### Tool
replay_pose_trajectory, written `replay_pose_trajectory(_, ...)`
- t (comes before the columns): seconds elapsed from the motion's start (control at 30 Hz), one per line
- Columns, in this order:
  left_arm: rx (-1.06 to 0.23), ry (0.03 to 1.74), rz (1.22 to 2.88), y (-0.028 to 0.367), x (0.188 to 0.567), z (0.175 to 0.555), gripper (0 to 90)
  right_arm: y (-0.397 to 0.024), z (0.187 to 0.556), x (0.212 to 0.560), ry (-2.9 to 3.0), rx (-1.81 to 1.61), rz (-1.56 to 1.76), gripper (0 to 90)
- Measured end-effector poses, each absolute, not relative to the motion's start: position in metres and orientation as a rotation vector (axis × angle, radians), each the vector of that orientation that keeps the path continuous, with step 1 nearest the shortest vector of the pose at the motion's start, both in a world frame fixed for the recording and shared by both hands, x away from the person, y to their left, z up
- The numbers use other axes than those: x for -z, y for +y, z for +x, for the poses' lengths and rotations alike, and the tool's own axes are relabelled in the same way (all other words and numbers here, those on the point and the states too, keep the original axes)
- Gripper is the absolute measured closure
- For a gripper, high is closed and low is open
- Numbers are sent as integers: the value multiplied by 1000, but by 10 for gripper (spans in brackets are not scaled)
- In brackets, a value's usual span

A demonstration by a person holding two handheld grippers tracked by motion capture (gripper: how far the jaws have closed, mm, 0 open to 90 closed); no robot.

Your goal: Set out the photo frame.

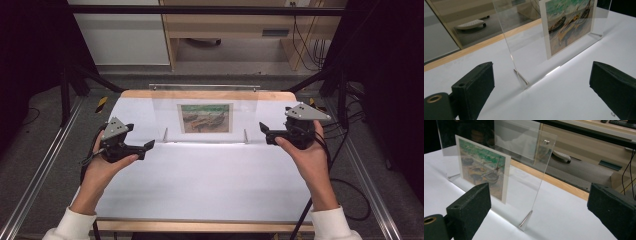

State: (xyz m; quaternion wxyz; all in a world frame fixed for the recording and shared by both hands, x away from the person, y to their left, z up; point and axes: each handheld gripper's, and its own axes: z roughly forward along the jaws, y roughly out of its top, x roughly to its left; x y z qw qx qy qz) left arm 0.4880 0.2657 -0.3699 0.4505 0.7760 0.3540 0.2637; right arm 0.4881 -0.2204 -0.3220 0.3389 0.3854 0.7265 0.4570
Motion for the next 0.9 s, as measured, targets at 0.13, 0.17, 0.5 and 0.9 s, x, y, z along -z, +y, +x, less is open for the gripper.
replay_pose_trajectory(0.13, -657, 870, 1935, 266, 375, 480, 55, -224, 476, 328, 1895, -1185, 1012, 55)
replay_pose_trajectory(0.17, -661, 867, 1947, 267, 376, 478, 54, -225, 474, 330, 1896, -1183, 1014, 55)
replay_pose_trajectory(0.5, -660, 868, 1957, 270, 388, 460, 51, -235, 451, 356, 1915, -1164, 1061, 52)
replay_pose_trajectory(0.9, -631, 912, 1961, 277, 416, 450, 51, -240, 436, 398, 1959, -1138, 1117, 53)
